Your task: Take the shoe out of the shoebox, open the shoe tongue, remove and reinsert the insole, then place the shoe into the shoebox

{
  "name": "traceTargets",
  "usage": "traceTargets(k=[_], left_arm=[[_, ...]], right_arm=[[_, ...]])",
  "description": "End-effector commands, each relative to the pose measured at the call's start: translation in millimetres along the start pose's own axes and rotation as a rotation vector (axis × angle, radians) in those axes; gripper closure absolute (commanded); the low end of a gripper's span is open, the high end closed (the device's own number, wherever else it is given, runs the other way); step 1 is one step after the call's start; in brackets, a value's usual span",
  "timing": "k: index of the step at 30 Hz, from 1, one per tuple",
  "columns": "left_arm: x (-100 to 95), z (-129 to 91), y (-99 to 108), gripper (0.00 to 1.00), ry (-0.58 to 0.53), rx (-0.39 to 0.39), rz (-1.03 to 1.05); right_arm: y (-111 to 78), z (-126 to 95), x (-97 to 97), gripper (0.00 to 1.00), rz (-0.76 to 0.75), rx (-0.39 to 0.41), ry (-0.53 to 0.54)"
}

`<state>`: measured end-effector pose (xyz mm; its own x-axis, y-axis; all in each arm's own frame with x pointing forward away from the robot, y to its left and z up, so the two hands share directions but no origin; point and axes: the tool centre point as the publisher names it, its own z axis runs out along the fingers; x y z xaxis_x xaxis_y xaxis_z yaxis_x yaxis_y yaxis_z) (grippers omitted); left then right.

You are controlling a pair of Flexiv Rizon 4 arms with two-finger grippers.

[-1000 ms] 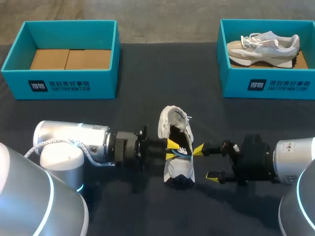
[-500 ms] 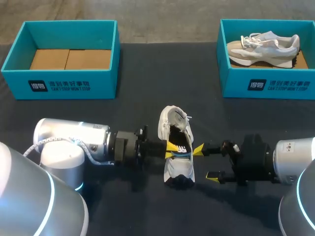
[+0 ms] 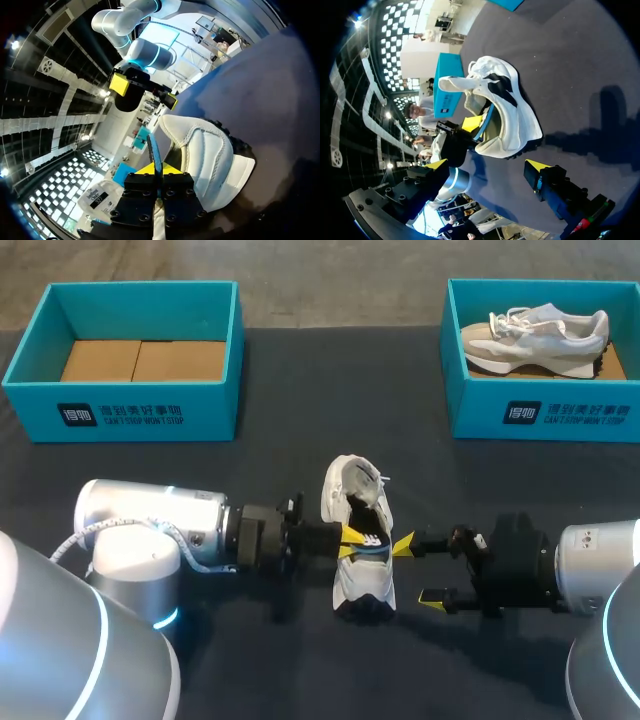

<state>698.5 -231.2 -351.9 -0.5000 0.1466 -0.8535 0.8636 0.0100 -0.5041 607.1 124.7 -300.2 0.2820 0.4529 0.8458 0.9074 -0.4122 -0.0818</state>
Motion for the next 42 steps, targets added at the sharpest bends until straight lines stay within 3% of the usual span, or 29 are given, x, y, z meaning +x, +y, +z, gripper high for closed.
traceTargets(k=[1, 2, 3, 4, 6, 12, 15, 18, 23, 42], left_arm=[[-2.0, 1, -1, 0.99, -0.003, -0.003, 0.000], [-2.9, 1, -2, 0.82, -0.006, -0.002, 0.002], [-3.8, 1, -4, 0.58, -0.009, -0.005, 0.006], [-4.6, 0, -6, 0.49, -0.010, -0.006, 0.008], [-6.1, 0, -10, 0.45, -0.016, -0.006, 0.014], [-8.8, 0, -19, 0.60, -0.027, 0.004, 0.018], [-9.4, 0, -22, 0.61, -0.035, 0.000, 0.021], [-9.3, 0, -26, 0.71, -0.037, 0.002, 0.023], [-9.7, -1, -26, 1.00, -0.038, -0.002, 0.025], [-6.9, 0, -1, 1.00, 0.007, -0.026, 0.013]], right_arm=[[-1.0, 1, 2.1, 0.00, 0.001, -0.002, -0.009], [-1.0, 1, 2.1, 0.00, 0.001, -0.002, -0.009], [-1.0, 1, 2.1, 0.00, 0.001, -0.002, -0.009], [-1.0, 1, 2.1, 0.00, 0.001, -0.002, -0.009], [-1.0, 1, 2.1, 0.00, 0.001, -0.002, -0.009], [-1.0, 1, 2.1, 0.00, 0.001, -0.002, -0.009], [-1.0, 1, 2.1, 0.00, 0.001, -0.002, -0.009], [-1.0, 1, 2.1, 0.00, 0.001, -0.002, -0.009], [-1.0, 1, 2.1, 0.00, 0.001, -0.002, -0.009], [-1.0, 1, 2.1, 0.00, 0.001, -0.002, -0.009]])
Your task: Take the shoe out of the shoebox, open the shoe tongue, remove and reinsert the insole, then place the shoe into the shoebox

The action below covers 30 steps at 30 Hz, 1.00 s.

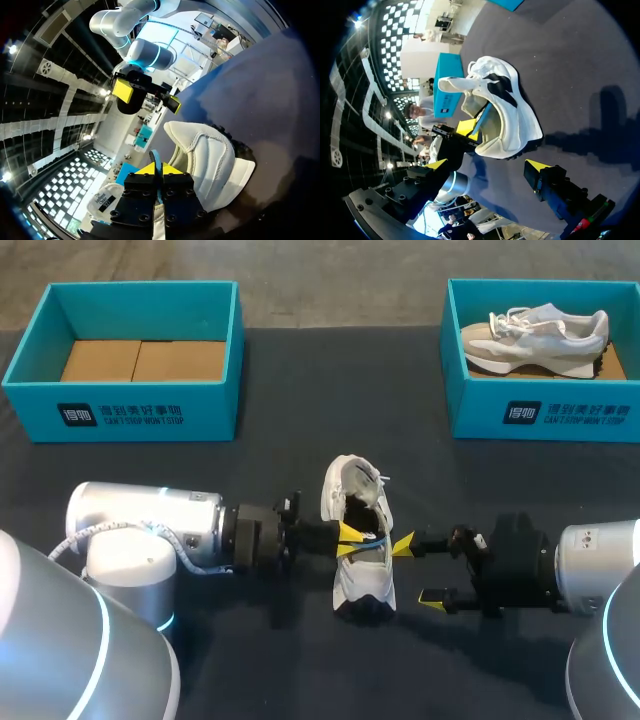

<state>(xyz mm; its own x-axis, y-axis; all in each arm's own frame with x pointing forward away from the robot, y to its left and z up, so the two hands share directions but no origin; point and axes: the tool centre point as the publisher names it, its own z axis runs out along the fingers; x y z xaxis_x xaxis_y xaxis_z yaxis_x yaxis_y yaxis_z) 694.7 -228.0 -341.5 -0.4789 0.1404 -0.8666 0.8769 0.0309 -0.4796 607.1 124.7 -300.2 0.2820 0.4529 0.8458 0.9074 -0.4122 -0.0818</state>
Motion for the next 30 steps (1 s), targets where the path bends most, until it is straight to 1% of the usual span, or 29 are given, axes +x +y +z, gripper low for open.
traceTargets(k=[1, 7, 10, 13, 14, 15, 16, 17, 22, 27, 30], left_arm=[[0.8, 5, 10, 1.00, 0.022, -0.009, -0.010], [5.3, 6, 18, 1.00, 0.042, -0.018, -0.014], [6.0, 6, 19, 1.00, 0.047, -0.020, -0.019], [5.6, 4, 15, 0.99, 0.046, -0.012, -0.025], [5.0, 4, 13, 0.80, 0.046, -0.010, -0.026], [4.8, 3, 13, 0.76, 0.045, -0.009, -0.026], [3.8, 2, 10, 0.68, 0.043, -0.005, -0.024], [3.2, 1, 9, 0.64, 0.043, -0.004, -0.020], [0.4, -6, 0, 0.57, 0.025, 0.003, -0.019], [-1.2, -10, -8, 0.56, 0.034, 0.018, -0.008], [-3.8, -12, -15, 0.54, 0.041, 0.037, -0.005]], right_arm=[[-1.0, 1, 2.1, 0.00, 0.001, -0.002, -0.009], [-1.0, 1, 2.1, 0.00, 0.001, -0.002, -0.009], [-1.0, 1, 2.1, 0.00, 0.001, -0.002, -0.009], [-1.0, 1, 2.1, 0.00, 0.001, -0.002, -0.009], [-1.0, 1, 2.1, 0.00, 0.001, -0.002, -0.009], [-1.0, 1, 2.1, 0.00, 0.001, -0.002, -0.009], [-1.0, 1, 2.1, 0.00, 0.001, -0.002, -0.009], [-1.0, 1, 2.1, 0.00, 0.001, -0.002, -0.009], [-1.0, 1, 2.1, 0.00, 0.001, -0.002, -0.009], [-1.0, 1, 2.1, 0.00, 0.001, -0.002, -0.009], [-1.0, 1, 2.1, 0.00, 0.001, -0.002, -0.009]])
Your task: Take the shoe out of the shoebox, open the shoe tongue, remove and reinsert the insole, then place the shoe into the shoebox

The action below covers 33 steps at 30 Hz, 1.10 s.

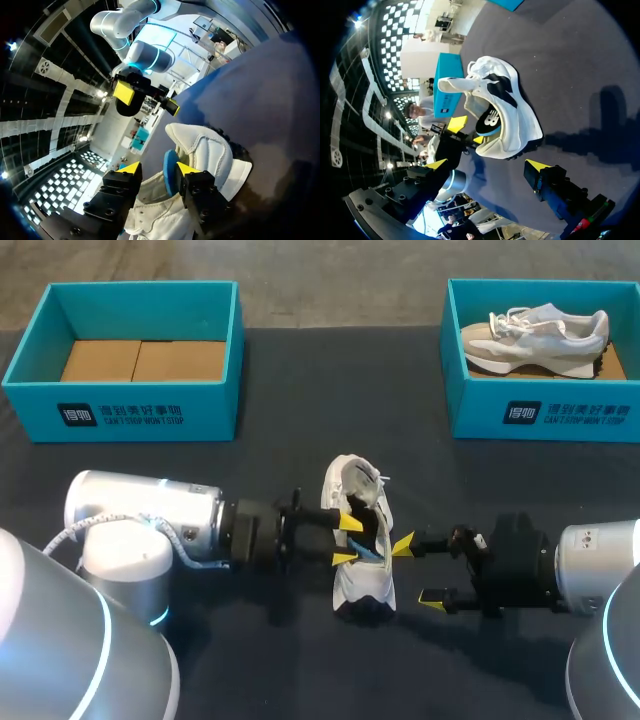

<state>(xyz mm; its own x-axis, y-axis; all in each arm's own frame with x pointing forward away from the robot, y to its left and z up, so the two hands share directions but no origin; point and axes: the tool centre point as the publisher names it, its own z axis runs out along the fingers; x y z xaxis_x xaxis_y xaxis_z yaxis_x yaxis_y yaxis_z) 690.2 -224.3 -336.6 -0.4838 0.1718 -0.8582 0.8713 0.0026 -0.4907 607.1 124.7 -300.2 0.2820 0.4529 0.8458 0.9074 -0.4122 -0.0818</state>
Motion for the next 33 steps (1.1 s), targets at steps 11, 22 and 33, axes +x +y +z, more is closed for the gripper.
traceTargets(k=[11, 22, 33], left_arm=[[-12.2, -22, -18, 0.51, 0.051, 0.013, 0.021], [-23.5, -30, -16, 0.60, 0.160, -0.042, 0.047], [-40.6, -28, -16, 0.60, 0.258, -0.071, 0.075]], right_arm=[[-1.0, 1, 2.1, 0.00, 0.001, -0.002, -0.009], [-0.2, 0, 3.7, 0.00, -0.012, 0.002, -0.009], [9.5, -30, 10.9, 0.00, -0.080, 0.011, -0.012]])
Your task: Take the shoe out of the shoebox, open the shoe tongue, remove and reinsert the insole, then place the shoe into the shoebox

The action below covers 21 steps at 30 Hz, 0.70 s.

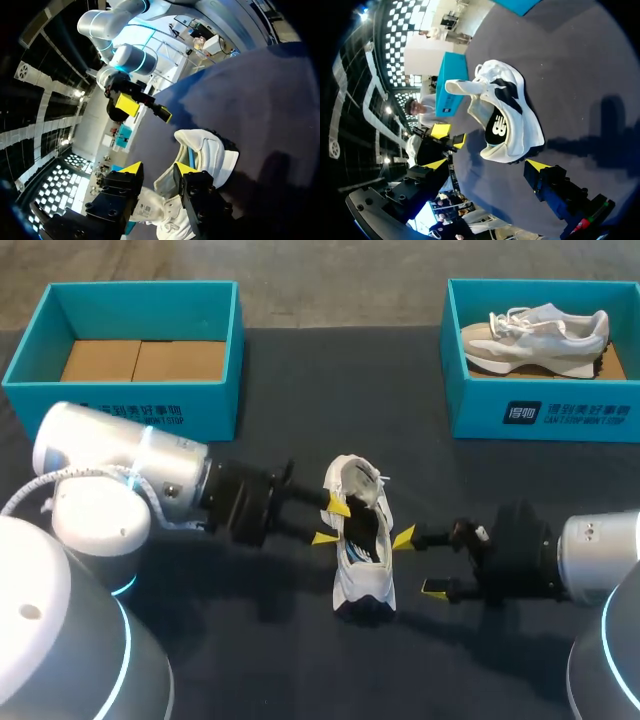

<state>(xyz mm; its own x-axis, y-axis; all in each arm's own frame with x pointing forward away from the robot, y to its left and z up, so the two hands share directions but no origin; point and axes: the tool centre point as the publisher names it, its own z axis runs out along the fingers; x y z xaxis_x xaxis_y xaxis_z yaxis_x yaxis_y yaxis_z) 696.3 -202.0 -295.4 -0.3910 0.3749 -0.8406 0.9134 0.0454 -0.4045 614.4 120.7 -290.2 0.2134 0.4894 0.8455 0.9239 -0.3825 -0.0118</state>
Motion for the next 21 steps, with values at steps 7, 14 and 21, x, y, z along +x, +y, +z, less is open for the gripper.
traceTargets(k=[7, 14, 21], left_arm=[[-15.2, -2, 4, 0.58, 0.164, -0.023, 0.030], [-23.3, -5, 6, 0.58, 0.270, -0.022, 0.035], [-27.6, -6, 7, 0.60, 0.366, -0.046, 0.046]], right_arm=[[10.7, -60, -5.2, 0.00, -0.033, 0.021, -0.055], [16.8, -87, -5.7, 0.00, -0.047, 0.036, -0.093], [25.9, -111, -13.3, 0.00, -0.051, 0.027, -0.115]])
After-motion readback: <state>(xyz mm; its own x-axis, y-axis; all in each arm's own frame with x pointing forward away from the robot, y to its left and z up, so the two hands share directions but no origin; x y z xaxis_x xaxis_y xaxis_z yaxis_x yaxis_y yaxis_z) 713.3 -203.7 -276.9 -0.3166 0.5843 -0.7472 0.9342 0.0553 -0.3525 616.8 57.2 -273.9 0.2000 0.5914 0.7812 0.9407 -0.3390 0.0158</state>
